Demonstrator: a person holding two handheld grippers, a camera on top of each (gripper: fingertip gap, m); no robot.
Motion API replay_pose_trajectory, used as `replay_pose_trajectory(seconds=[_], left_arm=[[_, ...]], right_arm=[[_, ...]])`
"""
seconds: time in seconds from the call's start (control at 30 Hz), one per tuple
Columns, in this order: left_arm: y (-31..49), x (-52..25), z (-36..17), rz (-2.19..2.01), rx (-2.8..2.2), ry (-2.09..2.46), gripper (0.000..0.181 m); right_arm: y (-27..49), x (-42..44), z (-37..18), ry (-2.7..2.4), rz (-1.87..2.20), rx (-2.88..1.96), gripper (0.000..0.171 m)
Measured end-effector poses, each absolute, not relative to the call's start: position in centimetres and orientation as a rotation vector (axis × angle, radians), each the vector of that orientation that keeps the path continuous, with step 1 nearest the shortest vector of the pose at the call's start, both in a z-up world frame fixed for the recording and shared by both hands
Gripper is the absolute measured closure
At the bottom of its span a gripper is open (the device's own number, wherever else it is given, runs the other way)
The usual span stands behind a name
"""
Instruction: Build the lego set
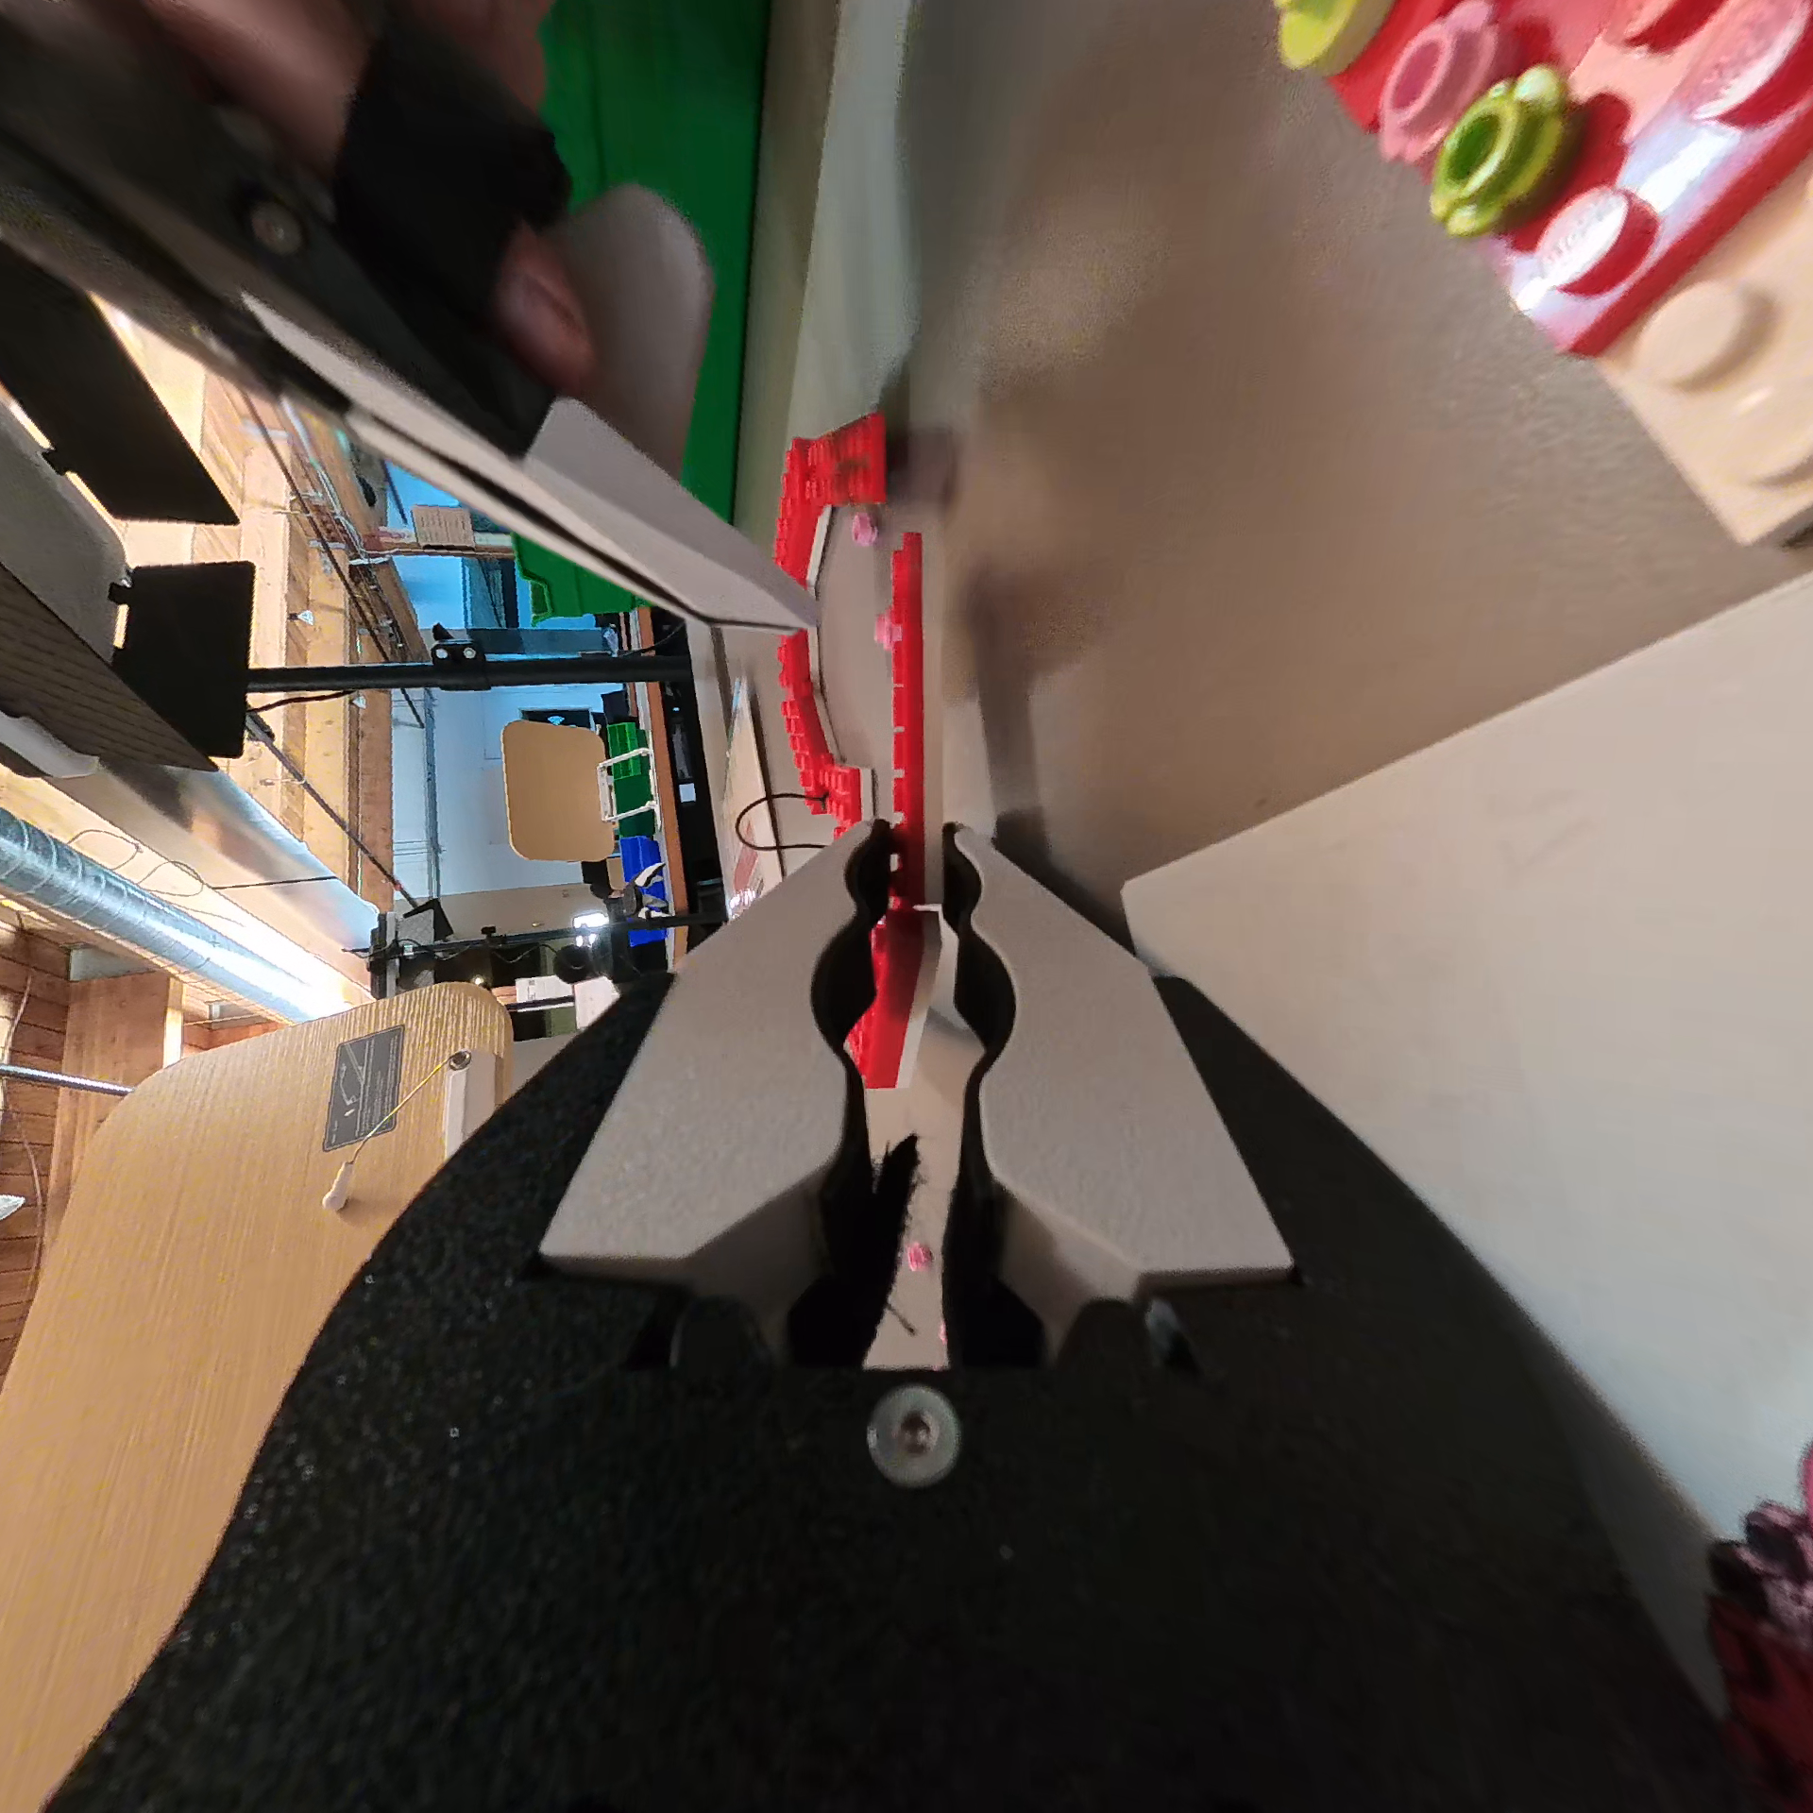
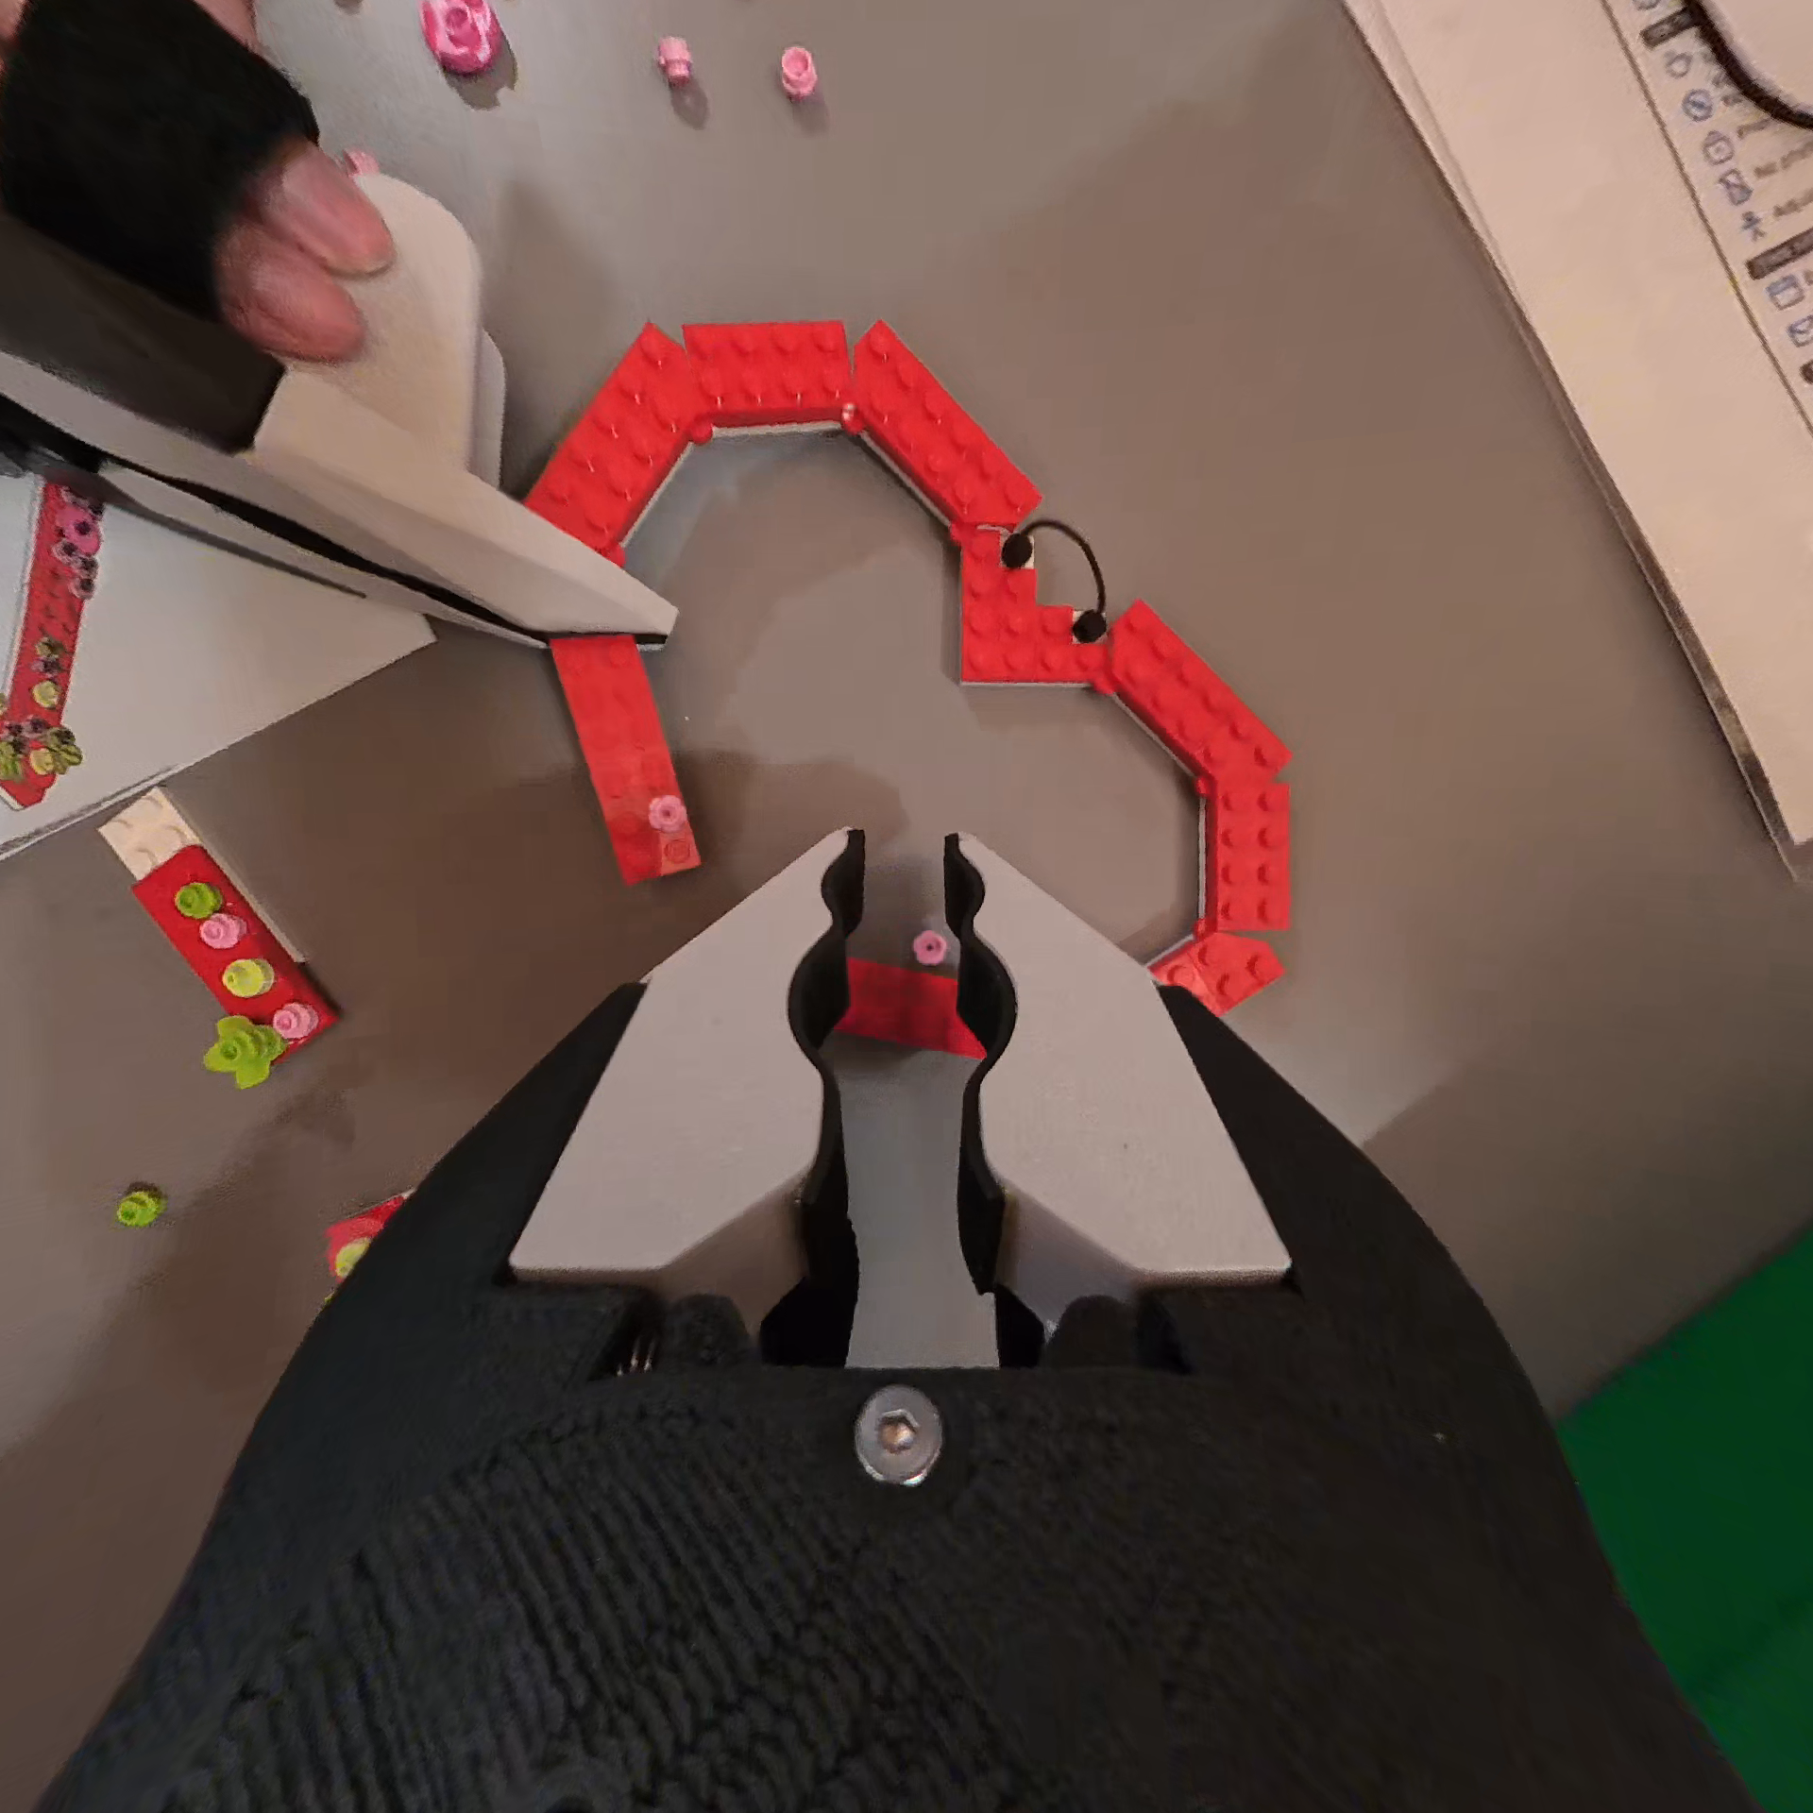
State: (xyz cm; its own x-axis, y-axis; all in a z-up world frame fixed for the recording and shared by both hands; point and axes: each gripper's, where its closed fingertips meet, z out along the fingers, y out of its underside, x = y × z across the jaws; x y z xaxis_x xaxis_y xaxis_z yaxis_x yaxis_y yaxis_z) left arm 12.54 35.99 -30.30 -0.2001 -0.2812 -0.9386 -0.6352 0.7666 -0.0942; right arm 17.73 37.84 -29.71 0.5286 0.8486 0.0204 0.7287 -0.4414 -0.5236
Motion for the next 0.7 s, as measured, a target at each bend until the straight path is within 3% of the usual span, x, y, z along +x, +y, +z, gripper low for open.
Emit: replay_pose_trajectory(seconds=[0.27,0.7], left_arm=[[36.0,12.5,-30.2,0.388,-0.704,1.789,0.174],[35.9,12.5,-30.3,0.385,-0.707,1.792,0.174]], right_arm=[[37.4,19.3,-31.5,-1.603,0.023,-2.664,0.149],[38.0,20.4,-31.8,-1.925,-0.454,-3.015,0.156]])
